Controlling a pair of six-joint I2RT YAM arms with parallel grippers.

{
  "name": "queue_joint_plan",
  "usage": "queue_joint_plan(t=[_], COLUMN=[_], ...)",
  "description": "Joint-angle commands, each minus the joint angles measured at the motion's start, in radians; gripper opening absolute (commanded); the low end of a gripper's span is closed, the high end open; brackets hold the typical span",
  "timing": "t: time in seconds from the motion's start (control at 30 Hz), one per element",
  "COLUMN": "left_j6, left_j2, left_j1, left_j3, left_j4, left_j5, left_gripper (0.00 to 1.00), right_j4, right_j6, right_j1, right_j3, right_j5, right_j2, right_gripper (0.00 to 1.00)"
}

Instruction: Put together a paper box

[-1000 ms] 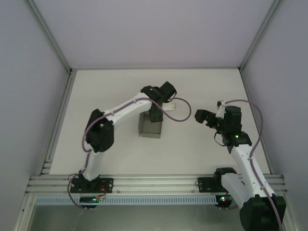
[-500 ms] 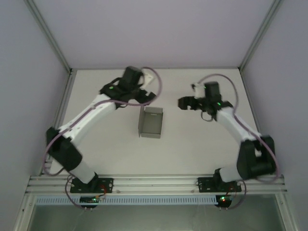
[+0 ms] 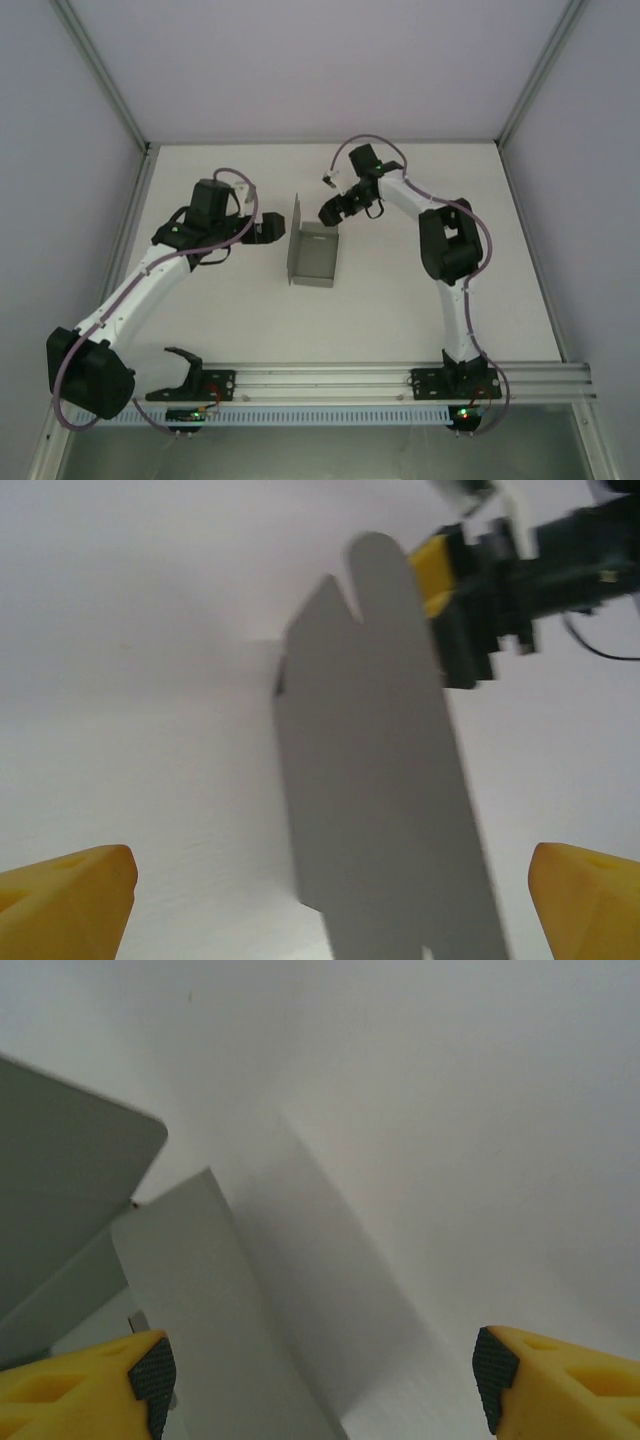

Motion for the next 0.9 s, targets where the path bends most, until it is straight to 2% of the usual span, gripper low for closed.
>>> queue_joint_plan(t=[0.0, 0.07, 0.13, 0.27, 0.4, 0.5, 0.63, 0.73, 0.8, 0.83, 0.87], left_j6=[0.003, 0.032, 0.041, 0.088, 0.096, 0.147, 0.229, 0.335, 0.393, 0.408, 0.419], left_j2=[0.051, 0.115, 0.176, 0.244, 0.344, 0.391, 0.404, 0.390, 0.372, 0.362, 0.347], left_j1=[-0.066, -0.101, -0.124, -0.217, -0.259, -0.263, -0.296, -0.356, -0.392, -0.405, -0.418], left_j3=[0.089, 0.157, 0.228, 0.264, 0.322, 0.348, 0.365, 0.352, 0.313, 0.294, 0.266], left_j4=[0.012, -0.079, -0.208, -0.267, -0.326, -0.325, -0.272, -0.199, -0.118, 0.036, -0.032], left_j5=[0.079, 0.006, -0.132, -0.271, -0.410, -0.432, -0.450, -0.582, -0.681, -0.711, -0.735], left_gripper=[1.00, 1.00, 0.99, 0.95, 0.66, 0.40, 0.17, 0.00, 0.00, 0.00, 0.00], right_j4=[-0.086, -0.024, 0.045, 0.143, 0.195, 0.174, 0.150, 0.125, 0.114, 0.120, 0.125], right_j6=[-0.014, 0.060, 0.137, 0.246, 0.291, 0.280, 0.261, 0.262, 0.263, 0.266, 0.271], right_j1=[0.020, 0.012, -0.007, -0.056, -0.099, -0.104, -0.103, -0.102, -0.107, -0.113, -0.122], right_j3=[0.029, -0.018, -0.080, -0.195, -0.299, -0.338, -0.379, -0.389, -0.394, -0.403, -0.412], right_j5=[-0.011, 0.009, 0.048, 0.067, 0.052, 0.081, 0.117, 0.098, 0.057, 0.037, 0.008], right_j2=[0.010, -0.025, -0.077, -0.167, -0.250, -0.299, -0.348, -0.369, -0.389, -0.405, -0.420], right_gripper=[0.81, 0.81, 0.82, 0.84, 0.84, 0.85, 0.86, 0.86, 0.85, 0.85, 0.84])
